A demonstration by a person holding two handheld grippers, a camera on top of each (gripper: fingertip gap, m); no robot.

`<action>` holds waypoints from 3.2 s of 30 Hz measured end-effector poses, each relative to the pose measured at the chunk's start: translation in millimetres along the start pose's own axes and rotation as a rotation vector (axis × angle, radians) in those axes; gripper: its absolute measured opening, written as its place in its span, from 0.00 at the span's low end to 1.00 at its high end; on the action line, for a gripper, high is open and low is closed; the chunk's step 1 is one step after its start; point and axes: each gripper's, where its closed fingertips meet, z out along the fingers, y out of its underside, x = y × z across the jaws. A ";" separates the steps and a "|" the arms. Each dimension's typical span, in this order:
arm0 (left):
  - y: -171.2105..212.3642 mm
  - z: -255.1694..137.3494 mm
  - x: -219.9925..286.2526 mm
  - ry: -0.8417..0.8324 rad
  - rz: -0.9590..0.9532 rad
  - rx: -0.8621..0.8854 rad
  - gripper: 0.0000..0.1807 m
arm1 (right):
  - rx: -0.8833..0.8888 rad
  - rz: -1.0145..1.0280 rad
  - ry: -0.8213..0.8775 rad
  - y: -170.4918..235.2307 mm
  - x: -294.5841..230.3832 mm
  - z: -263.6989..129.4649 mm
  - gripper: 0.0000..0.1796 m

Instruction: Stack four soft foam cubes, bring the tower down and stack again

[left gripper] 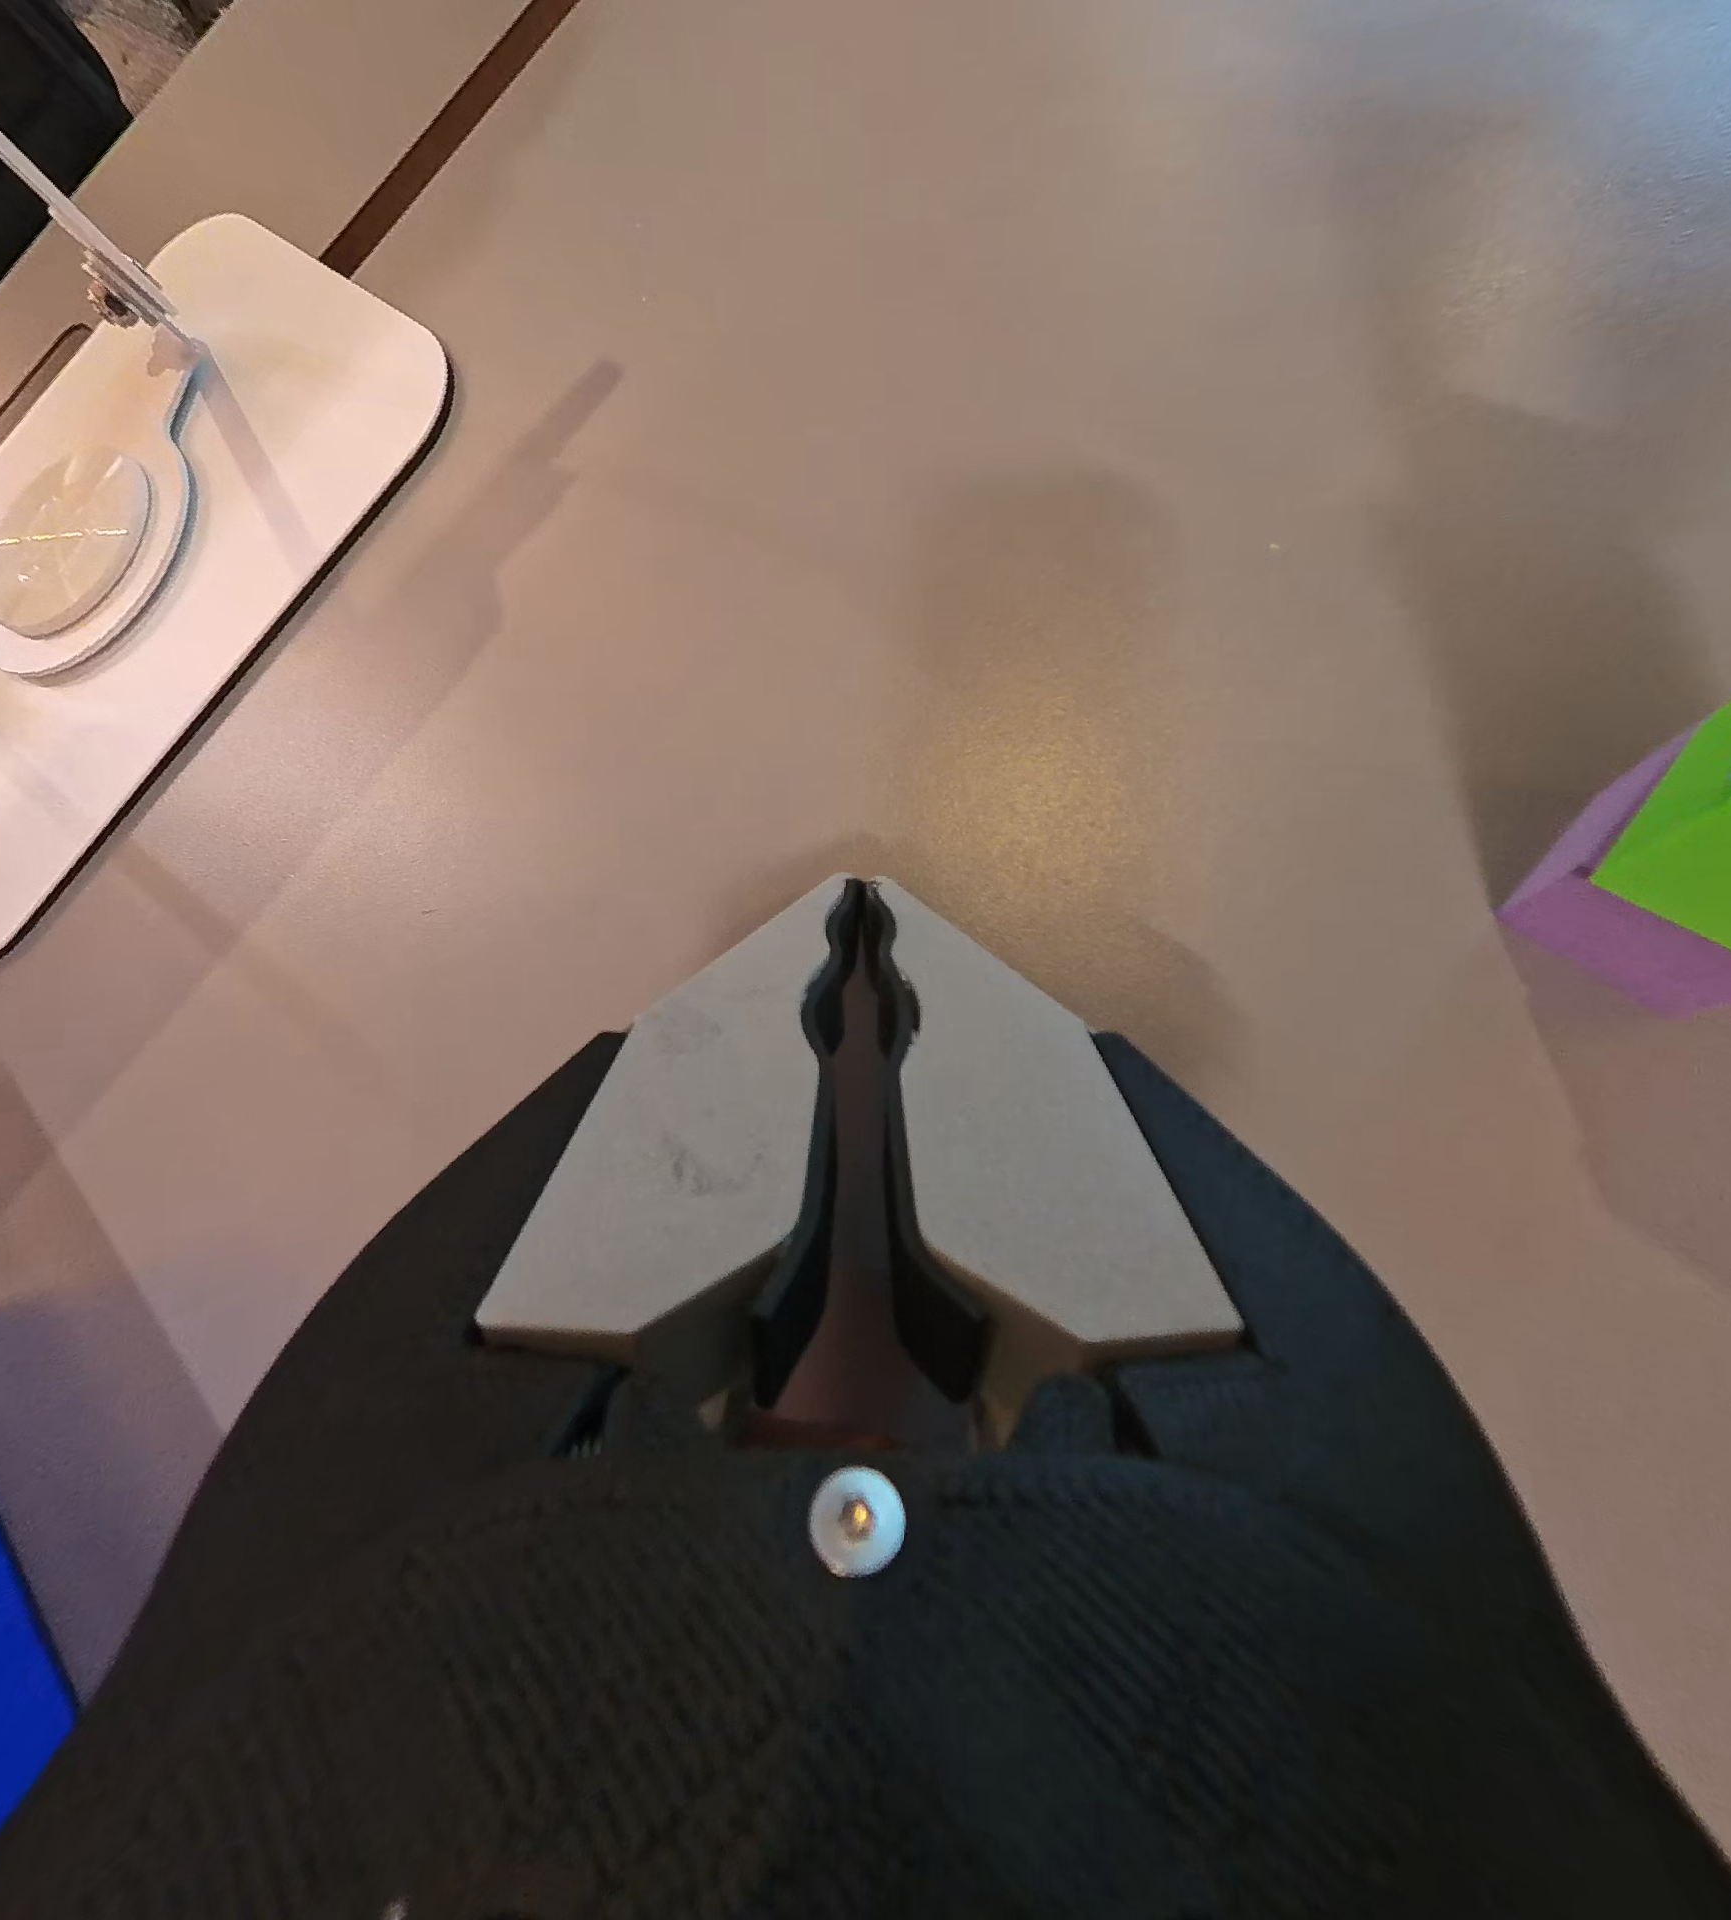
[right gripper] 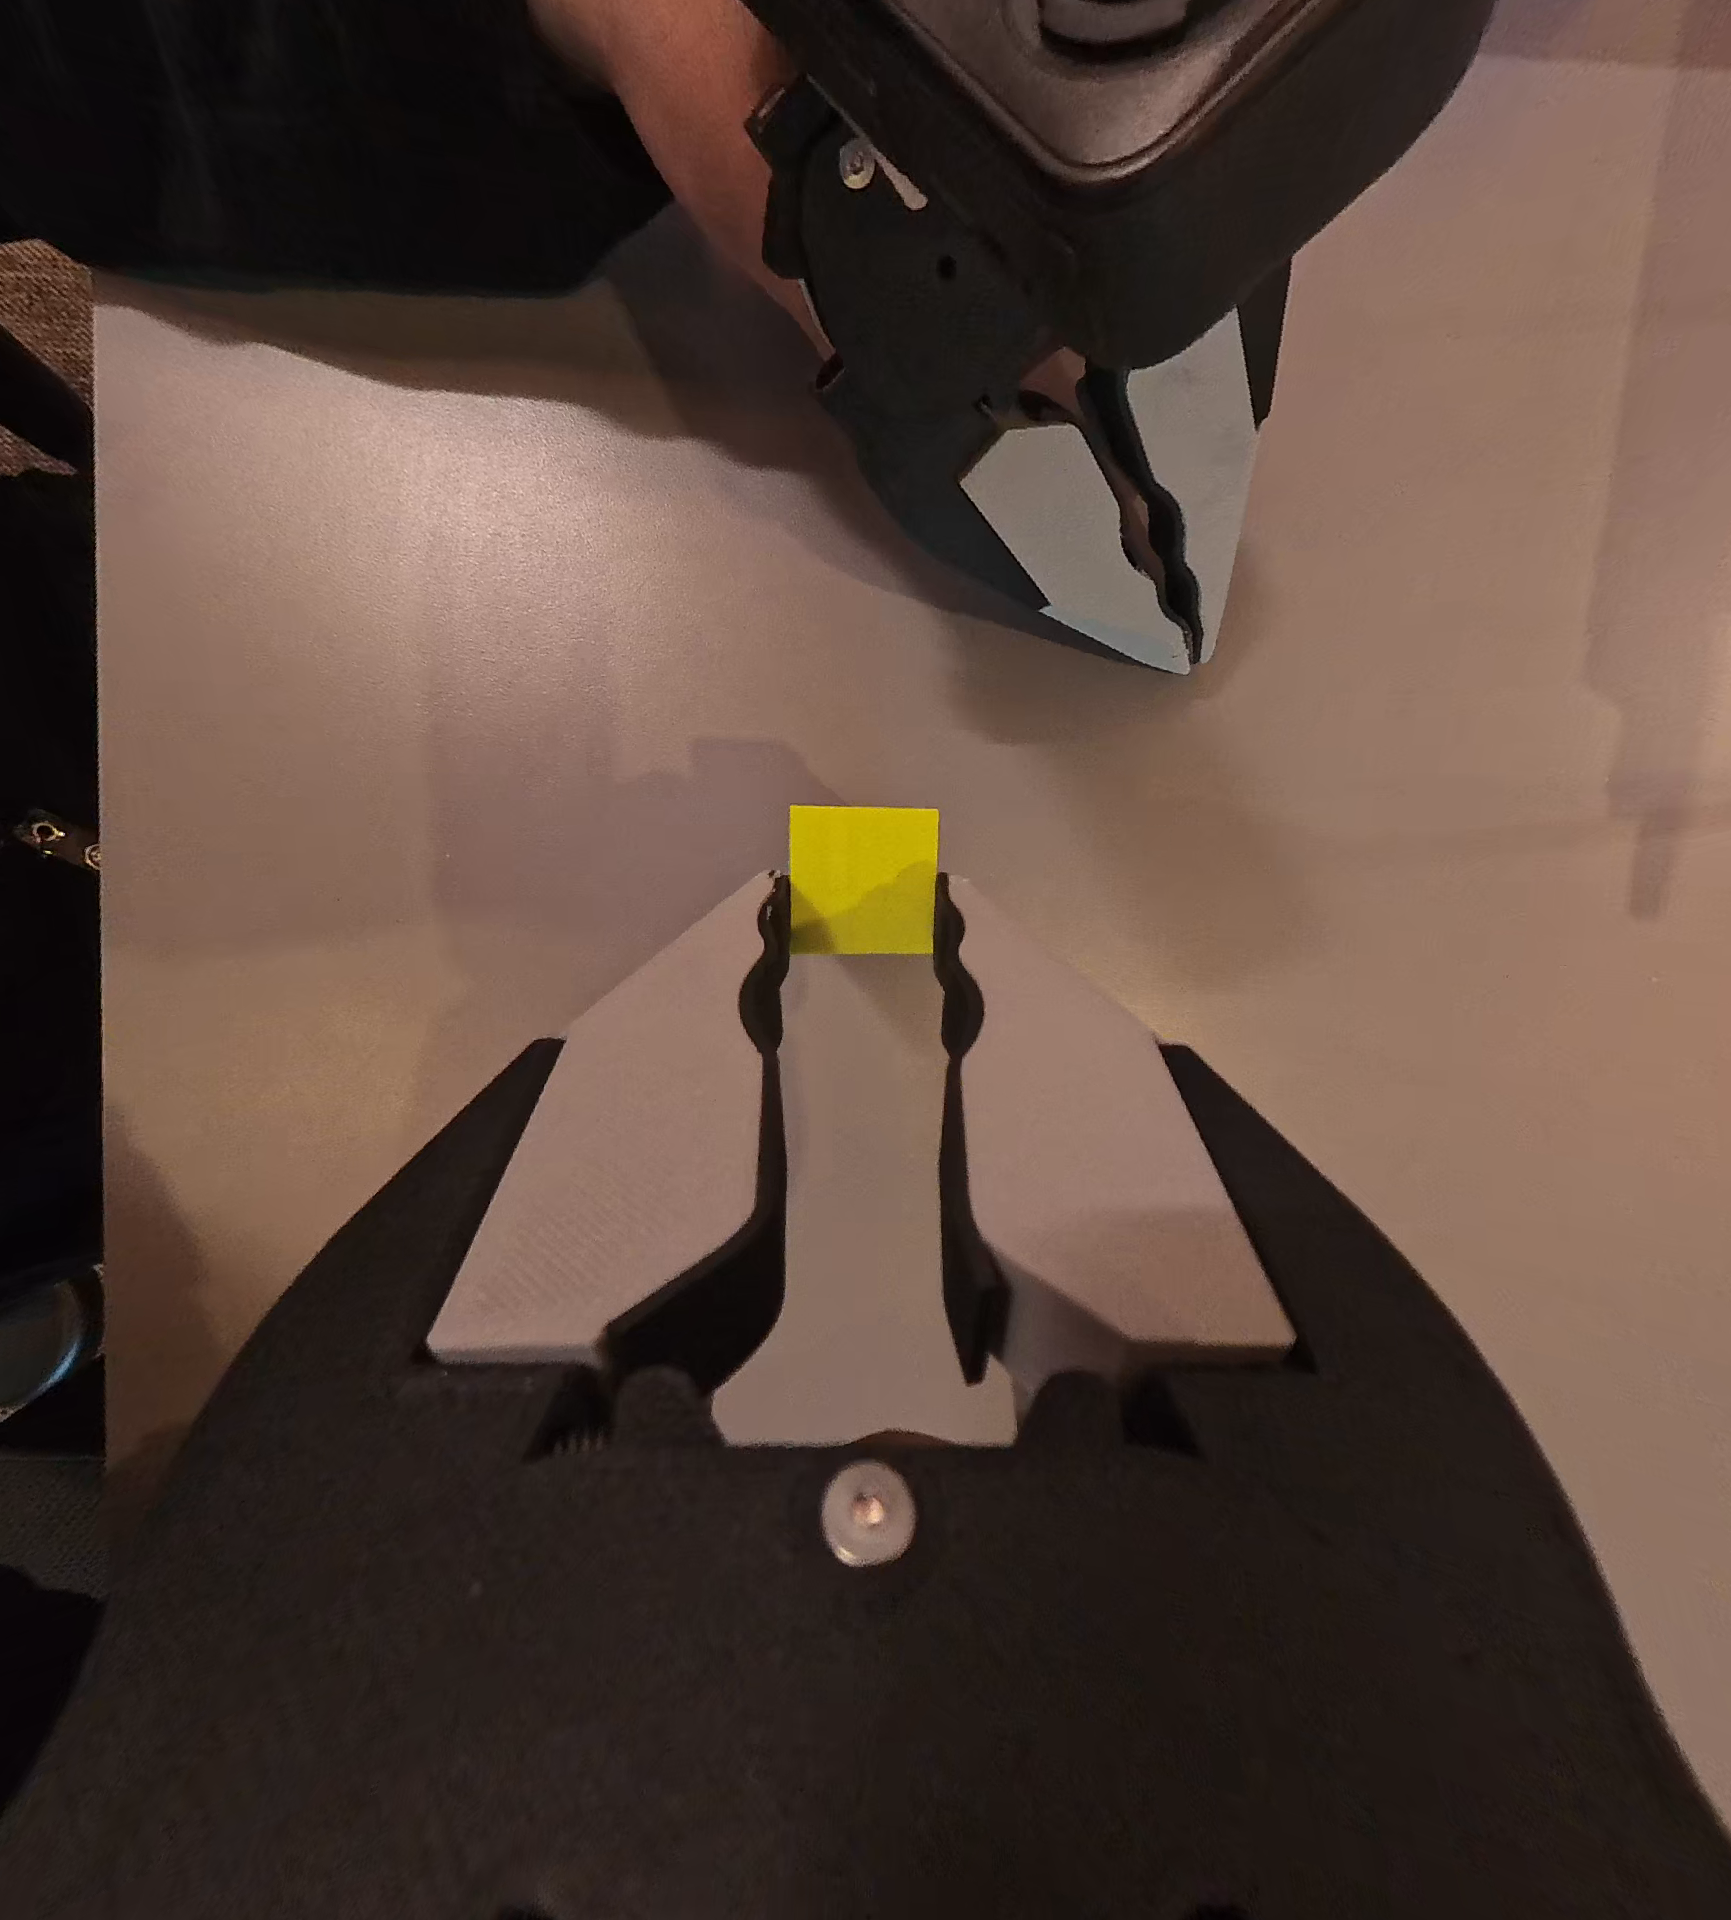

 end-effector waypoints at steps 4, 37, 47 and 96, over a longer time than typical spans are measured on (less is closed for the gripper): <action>0.0 0.1 0.1 -0.001 0.001 0.000 0.00 | -0.005 0.000 0.003 0.7 0.3 0.3 0.14; 0.1 -0.2 0.0 -0.002 0.002 0.000 0.00 | -0.029 0.003 0.034 0.6 0.9 1.8 0.14; 0.0 0.0 0.1 -0.003 0.002 0.000 0.00 | -0.028 0.016 0.019 0.7 -0.2 3.5 0.14; -0.3 -0.8 2.4 0.010 0.008 0.004 0.00 | 0.478 0.315 0.309 27.6 33.4 -24.4 0.19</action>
